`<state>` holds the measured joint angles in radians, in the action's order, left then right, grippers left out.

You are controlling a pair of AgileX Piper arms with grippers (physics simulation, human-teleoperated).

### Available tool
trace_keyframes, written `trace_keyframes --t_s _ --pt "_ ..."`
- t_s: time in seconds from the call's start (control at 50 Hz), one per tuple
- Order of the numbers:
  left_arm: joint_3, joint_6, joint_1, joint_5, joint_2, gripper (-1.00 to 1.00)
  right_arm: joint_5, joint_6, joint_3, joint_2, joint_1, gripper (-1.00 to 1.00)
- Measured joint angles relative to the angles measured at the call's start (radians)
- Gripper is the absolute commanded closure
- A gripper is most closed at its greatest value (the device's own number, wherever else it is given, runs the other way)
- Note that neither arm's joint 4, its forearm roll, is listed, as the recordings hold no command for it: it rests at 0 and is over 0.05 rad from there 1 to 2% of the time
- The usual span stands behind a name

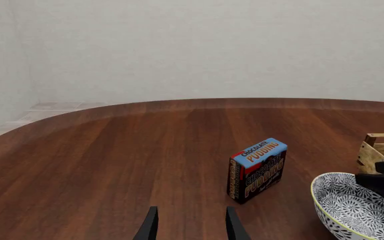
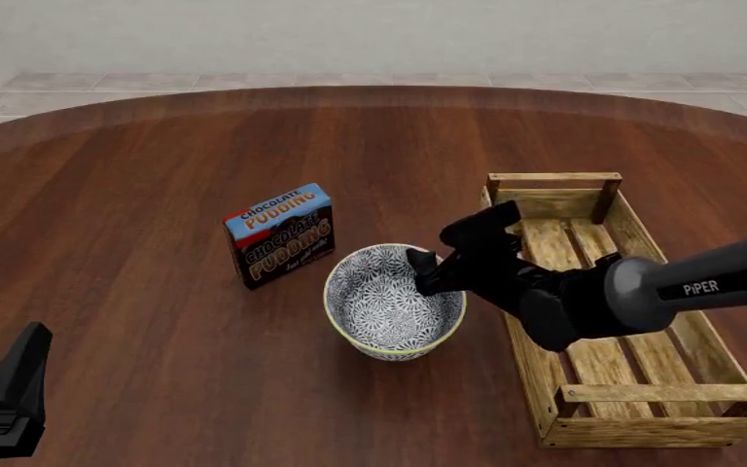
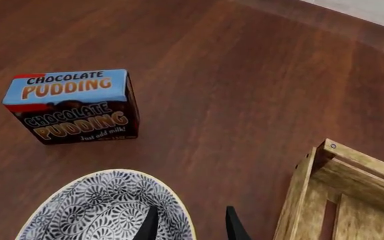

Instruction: Pick up the bowl on the left and put it in the tray.

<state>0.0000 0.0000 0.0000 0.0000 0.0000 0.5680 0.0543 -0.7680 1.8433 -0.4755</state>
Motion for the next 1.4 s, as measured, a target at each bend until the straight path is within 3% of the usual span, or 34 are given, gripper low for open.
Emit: trace_keyframes --t_s 1.4 --pt "0.0 0.0 0.0 0.0 0.0 -1.0 0.029 -0.036 -0.015 0.065 -0.013 -1.0"
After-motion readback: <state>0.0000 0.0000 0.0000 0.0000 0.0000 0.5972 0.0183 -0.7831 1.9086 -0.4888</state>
